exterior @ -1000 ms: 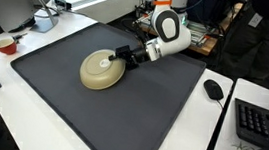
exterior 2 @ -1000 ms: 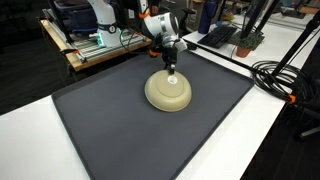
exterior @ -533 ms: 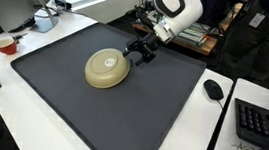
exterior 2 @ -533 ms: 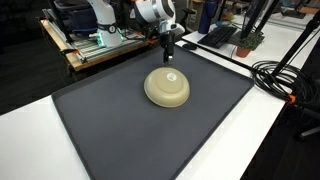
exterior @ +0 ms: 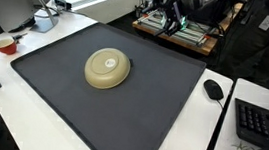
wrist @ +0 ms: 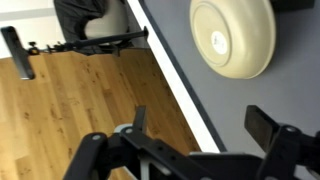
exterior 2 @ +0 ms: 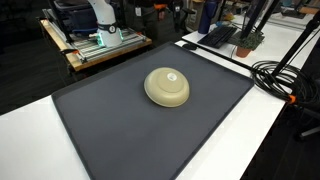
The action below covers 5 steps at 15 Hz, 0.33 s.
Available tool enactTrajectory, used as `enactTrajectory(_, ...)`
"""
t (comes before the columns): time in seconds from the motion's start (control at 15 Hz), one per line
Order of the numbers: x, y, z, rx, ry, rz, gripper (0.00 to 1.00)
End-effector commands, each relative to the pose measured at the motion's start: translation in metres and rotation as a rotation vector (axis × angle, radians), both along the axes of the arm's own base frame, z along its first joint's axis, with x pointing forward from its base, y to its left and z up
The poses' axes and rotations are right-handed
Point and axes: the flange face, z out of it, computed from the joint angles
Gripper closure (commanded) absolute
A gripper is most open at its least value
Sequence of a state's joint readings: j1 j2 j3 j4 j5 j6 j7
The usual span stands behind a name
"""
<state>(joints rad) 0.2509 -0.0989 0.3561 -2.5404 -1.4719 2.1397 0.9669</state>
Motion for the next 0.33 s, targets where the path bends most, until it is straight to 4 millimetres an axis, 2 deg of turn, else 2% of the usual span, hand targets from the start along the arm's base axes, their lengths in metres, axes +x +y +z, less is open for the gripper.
enactTrajectory(0.0, -0.034, 0.018, 0.063, -0.043, -0.187, -0.077, 0.0)
enactTrajectory(0.13, -0.049, 0.027, 0.082, -0.061, -0.317, -0.101, 0.0)
enactTrajectory(0.2, -0.032, 0.027, 0.071, -0.06, -0.234, -0.069, 0.0)
enactTrajectory(0.27, -0.039, 0.031, 0.079, -0.067, -0.278, -0.075, 0.0)
